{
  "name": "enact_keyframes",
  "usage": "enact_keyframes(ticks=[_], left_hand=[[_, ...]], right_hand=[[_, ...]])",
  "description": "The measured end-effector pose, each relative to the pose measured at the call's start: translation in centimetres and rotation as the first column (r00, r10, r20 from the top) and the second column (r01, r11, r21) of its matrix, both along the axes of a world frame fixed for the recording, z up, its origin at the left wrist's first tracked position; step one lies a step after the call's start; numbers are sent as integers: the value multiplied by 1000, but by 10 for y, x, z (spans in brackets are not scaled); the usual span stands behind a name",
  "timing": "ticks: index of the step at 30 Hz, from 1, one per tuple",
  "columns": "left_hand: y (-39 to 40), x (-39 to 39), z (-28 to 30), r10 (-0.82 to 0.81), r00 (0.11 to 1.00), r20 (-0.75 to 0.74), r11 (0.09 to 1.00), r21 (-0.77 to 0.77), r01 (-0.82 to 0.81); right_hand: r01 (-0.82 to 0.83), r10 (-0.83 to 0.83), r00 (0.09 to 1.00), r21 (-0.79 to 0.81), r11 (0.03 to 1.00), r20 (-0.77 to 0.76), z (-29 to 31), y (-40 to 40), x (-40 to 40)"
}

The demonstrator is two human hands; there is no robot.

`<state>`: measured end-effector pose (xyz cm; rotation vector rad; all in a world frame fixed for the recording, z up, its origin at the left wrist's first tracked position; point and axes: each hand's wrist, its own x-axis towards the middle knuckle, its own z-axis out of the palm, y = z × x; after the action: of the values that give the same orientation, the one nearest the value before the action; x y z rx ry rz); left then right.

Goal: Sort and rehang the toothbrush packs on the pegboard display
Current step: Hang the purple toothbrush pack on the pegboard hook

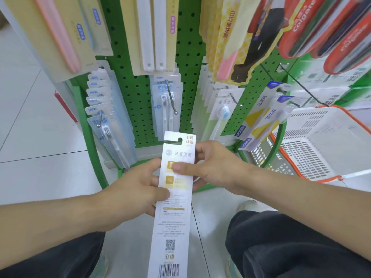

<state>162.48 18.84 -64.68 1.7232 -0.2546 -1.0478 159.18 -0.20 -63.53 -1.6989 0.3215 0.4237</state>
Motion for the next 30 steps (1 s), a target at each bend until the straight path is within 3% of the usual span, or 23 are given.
enact_keyframes(ticks=[5,13,20,25,30], left_hand=[[0,3,7,81,995,64,997,-17,-80],[2,7,8,101,991,84,995,-11,-100],[3,8,14,4,971,237,1000,23,-9],[2,7,22,6,980,200,1000,14,-9],[1,7,22,11,966,259,997,66,-29]], right_hand=[[-152,153,988,-55,987,25,0,3,-2],[-216,219,975,-60,974,42,2,-3,0],[-205,205,979,-8,979,20,1,-4,-1],[-182,182,983,36,983,-15,-1,-4,-2],[-175,179,983,73,982,-45,-3,-2,-2]])
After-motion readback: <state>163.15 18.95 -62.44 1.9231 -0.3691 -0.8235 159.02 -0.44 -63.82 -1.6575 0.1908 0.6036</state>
